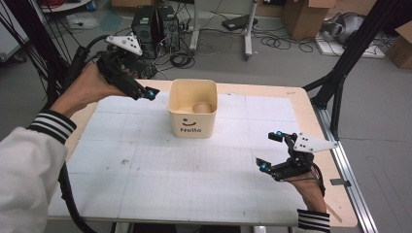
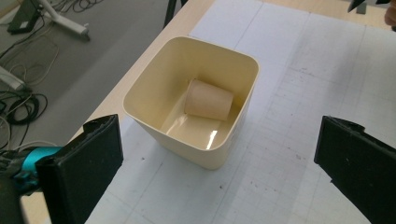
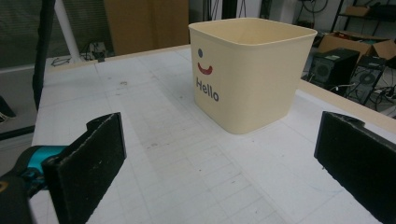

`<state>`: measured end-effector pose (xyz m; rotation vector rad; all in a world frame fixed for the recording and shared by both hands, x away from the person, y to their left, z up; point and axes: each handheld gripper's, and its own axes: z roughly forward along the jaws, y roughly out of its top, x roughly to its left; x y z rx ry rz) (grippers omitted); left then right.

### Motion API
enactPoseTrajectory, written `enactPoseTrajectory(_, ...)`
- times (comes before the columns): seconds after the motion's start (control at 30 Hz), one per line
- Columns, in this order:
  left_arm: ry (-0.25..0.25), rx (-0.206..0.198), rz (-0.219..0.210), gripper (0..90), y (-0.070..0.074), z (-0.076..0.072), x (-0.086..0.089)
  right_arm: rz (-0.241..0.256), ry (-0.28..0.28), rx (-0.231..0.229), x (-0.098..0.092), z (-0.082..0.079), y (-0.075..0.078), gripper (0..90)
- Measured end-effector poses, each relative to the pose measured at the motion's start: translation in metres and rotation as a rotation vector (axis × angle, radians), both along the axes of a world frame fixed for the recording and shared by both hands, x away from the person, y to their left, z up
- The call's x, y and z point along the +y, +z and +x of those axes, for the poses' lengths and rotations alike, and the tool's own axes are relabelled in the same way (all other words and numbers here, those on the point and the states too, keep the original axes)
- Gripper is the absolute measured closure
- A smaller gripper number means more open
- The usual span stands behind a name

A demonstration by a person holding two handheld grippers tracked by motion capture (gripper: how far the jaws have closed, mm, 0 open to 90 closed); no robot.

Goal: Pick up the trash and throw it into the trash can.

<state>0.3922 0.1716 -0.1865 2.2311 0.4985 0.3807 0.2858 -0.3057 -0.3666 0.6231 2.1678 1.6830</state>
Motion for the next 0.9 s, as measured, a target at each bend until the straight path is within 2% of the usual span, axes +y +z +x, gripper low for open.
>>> enactPoseTrajectory(0.03, 0.001, -0.01, -0.012, 1.7, -0.003, -0.002, 0.003, 0.003, -0.002, 0.001, 0.0, 0.0, 0.0, 0.9)
enactPoseTrajectory(0.07, -0.002, -0.026, -0.042, 1.7, -0.01, -0.007, 0.009, 0.002, -0.002, -0.001, -0.001, 0.0, 0.0, 0.9)
enactPoseTrajectory(0.17, 0.002, -0.037, -0.067, 1.7, -0.017, -0.012, 0.015, 0.002, -0.002, -0.005, -0.001, 0.0, 0.0, 0.9)
enactPoseTrajectory(0.27, 0.004, -0.053, -0.114, 1.7, -0.027, -0.021, 0.024, 0.004, -0.003, 0.001, -0.001, 0.0, 0.0, 0.9)
enactPoseTrajectory(0.3, 0.013, -0.064, -0.135, 1.7, -0.034, -0.026, 0.031, 0.003, -0.004, -0.003, -0.001, 0.0, 0.0, 0.9)
enactPoseTrajectory(0.33, 0.013, -0.064, -0.135, 1.7, -0.034, -0.026, 0.031, 0.004, -0.004, 0.004, 0.0, 0.0, -0.001, 0.9)
enactPoseTrajectory(0.5, 0.032, -0.066, -0.196, 1.7, -0.051, -0.038, 0.044, 0.003, -0.001, -0.001, 0.0, 0.0, -0.001, 0.9)
enactPoseTrajectory(0.6, 0.017, -0.064, -0.205, 1.7, -0.064, -0.045, 0.05, 0.004, -0.005, -0.002, 0.0, 0.001, -0.001, 0.9)
enactPoseTrajectory(0.67, 0.021, -0.069, -0.213, 1.7, -0.067, -0.047, 0.051, 0.005, -0.007, -0.002, 0.0, 0.0, -0.001, 0.9)
enactPoseTrajectory(0.83, 0.026, -0.085, -0.282, 1.7, -0.085, -0.061, 0.061, 0.008, -0.01, 0.001, -0.002, 0.0, -0.001, 0.9)
enactPoseTrajectory(0.9, 0.036, -0.094, -0.297, 1.7, -0.094, -0.068, 0.066, 0.011, -0.011, 0.0, -0.003, 0.0, -0.001, 0.9)
